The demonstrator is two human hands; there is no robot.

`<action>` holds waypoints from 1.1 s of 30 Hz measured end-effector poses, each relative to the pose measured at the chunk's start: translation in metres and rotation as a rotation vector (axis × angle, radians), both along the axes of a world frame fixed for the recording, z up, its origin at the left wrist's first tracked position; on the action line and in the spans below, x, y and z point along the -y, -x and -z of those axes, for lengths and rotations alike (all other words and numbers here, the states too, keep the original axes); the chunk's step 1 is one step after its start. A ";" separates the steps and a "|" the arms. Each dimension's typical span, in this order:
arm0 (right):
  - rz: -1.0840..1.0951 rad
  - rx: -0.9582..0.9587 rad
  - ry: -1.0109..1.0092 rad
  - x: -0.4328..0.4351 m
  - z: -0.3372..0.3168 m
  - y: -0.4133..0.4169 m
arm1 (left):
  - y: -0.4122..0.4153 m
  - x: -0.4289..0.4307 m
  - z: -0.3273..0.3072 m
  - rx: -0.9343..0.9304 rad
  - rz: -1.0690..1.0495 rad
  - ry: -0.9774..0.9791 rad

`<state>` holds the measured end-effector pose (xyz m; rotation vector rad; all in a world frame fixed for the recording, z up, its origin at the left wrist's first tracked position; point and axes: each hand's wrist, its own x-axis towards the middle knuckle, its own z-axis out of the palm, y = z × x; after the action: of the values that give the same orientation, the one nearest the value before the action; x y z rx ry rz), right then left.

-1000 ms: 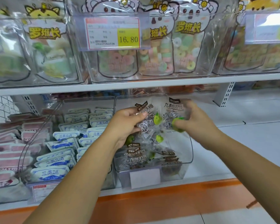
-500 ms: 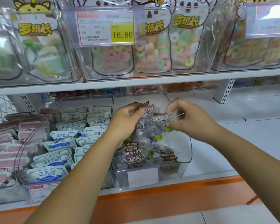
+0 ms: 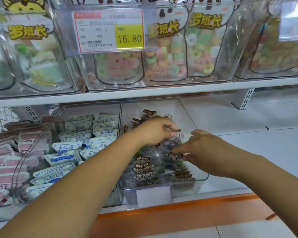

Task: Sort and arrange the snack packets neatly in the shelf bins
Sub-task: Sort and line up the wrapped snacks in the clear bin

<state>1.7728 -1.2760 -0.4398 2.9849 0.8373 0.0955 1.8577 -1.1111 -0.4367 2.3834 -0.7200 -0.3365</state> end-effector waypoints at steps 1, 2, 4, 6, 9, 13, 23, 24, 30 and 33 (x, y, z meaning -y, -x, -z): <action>0.003 0.002 -0.023 0.003 0.002 -0.001 | -0.002 0.001 0.007 0.021 0.028 -0.048; 0.012 -0.006 -0.063 0.006 0.004 -0.002 | -0.002 0.001 0.012 0.049 0.055 -0.067; 0.008 -0.023 -0.139 0.014 0.010 -0.005 | -0.003 0.001 0.016 0.046 0.124 -0.100; -0.016 -0.039 -0.176 0.014 0.009 -0.005 | -0.004 0.000 0.013 -0.050 0.206 -0.196; 0.035 -0.138 -0.130 0.011 -0.005 -0.002 | -0.003 -0.009 0.001 -0.259 0.240 -0.247; 0.086 -0.231 -0.454 0.007 -0.035 -0.013 | 0.004 -0.031 -0.012 -0.110 0.155 -0.174; 0.028 -0.475 0.060 -0.033 -0.042 -0.044 | 0.028 -0.080 -0.009 0.426 0.078 -0.544; 0.019 -0.522 0.066 -0.035 -0.043 -0.043 | 0.026 -0.077 -0.009 0.439 0.078 -0.544; 0.149 -0.705 0.010 -0.038 -0.042 -0.061 | 0.007 -0.049 -0.003 0.427 0.088 -0.649; 0.178 -0.648 0.062 -0.040 -0.037 -0.072 | 0.003 -0.042 -0.001 0.383 0.128 -0.705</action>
<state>1.8444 -1.2360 -0.4026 3.0225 0.5712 -0.9222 1.8549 -1.0694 -0.4355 3.1263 -1.0648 -0.2053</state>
